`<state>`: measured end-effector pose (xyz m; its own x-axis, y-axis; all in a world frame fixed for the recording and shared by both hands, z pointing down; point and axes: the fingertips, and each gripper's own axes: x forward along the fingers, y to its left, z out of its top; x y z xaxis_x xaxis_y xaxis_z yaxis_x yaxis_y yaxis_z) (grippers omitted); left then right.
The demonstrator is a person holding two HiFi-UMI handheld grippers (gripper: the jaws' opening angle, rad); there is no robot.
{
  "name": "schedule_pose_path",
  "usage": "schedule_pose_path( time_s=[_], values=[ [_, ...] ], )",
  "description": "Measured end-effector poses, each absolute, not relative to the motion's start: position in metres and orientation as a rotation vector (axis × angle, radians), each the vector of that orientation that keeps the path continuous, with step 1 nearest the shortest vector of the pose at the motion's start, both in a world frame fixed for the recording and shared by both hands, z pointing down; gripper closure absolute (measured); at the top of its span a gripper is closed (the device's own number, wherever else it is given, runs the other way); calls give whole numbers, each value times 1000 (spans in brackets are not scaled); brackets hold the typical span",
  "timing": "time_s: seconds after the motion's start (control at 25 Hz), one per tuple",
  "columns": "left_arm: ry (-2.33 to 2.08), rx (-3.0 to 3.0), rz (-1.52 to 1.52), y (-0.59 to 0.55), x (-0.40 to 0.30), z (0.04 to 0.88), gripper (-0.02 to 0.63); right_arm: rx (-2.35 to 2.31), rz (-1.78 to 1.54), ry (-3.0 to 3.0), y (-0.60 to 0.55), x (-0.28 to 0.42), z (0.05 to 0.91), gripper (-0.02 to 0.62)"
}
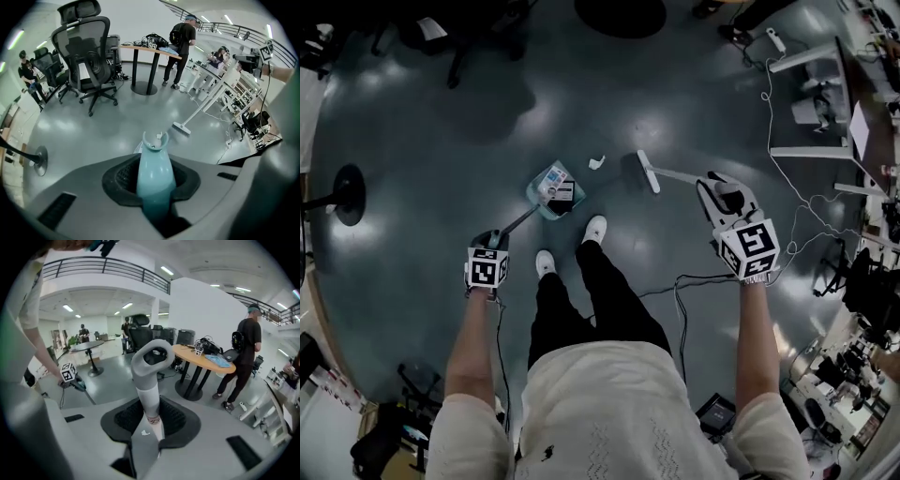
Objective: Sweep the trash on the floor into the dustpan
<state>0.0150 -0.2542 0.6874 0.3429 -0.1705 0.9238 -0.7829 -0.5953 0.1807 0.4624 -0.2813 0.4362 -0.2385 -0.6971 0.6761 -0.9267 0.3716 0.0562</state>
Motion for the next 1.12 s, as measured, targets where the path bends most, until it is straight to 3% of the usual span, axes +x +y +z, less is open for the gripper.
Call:
schedule_pose_path(
  time_s=[0.32, 0.64, 1.12],
  values=[
    [-824, 2014, 1287, -266, 40, 686, 514, 1240, 534, -2093, -253, 389, 493, 477],
    [-817, 2024, 1272, -262, 57, 682, 514, 1150, 675, -2291, -248, 295, 472, 463],
    [-827, 2042, 1242, -256, 58, 690, 514, 1212, 866, -2318, -253, 279, 461, 460]
  ],
)
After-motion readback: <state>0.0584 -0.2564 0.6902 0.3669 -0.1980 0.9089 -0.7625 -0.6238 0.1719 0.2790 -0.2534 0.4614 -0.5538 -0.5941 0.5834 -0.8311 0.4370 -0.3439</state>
